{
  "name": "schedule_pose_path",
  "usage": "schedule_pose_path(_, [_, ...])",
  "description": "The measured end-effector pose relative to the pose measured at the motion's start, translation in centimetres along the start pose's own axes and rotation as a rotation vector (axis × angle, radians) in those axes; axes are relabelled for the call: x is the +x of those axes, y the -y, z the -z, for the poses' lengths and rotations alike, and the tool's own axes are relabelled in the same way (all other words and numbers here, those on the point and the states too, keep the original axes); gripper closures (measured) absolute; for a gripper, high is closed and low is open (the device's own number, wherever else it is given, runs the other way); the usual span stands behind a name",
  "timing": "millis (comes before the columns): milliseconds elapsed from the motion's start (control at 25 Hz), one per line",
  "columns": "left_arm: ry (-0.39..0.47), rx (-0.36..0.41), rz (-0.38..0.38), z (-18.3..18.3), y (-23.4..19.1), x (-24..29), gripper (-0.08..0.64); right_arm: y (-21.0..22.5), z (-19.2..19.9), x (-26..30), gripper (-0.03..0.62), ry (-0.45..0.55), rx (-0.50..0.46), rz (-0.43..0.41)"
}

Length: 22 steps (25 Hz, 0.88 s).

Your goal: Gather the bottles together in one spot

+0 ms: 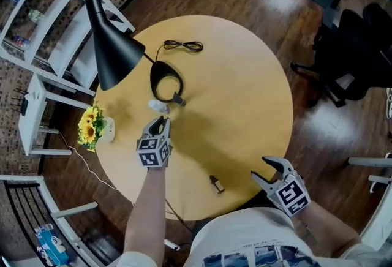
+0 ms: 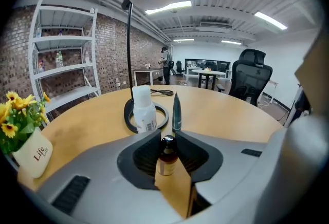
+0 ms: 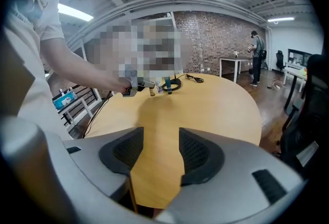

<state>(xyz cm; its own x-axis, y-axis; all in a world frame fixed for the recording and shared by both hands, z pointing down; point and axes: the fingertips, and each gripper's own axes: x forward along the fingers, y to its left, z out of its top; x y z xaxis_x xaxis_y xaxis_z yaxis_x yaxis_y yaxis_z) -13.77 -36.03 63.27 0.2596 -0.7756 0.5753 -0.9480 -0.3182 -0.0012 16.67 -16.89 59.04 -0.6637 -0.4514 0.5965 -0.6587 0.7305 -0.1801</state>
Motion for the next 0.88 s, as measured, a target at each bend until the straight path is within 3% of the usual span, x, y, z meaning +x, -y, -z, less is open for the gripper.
schedule_pose_path(640, [0.033, -0.023, -0.008, 1.1, -0.1, 1.0, 0.468, 0.9, 0.6, -0.4, 0.350, 0.001, 0.016, 0.030])
schedule_pose_path(880, [0.025, 0.004, -0.014, 1.1, -0.3, 0.3, 0.397, 0.2, 0.7, -0.4, 0.350, 0.008, 0.015, 0.040])
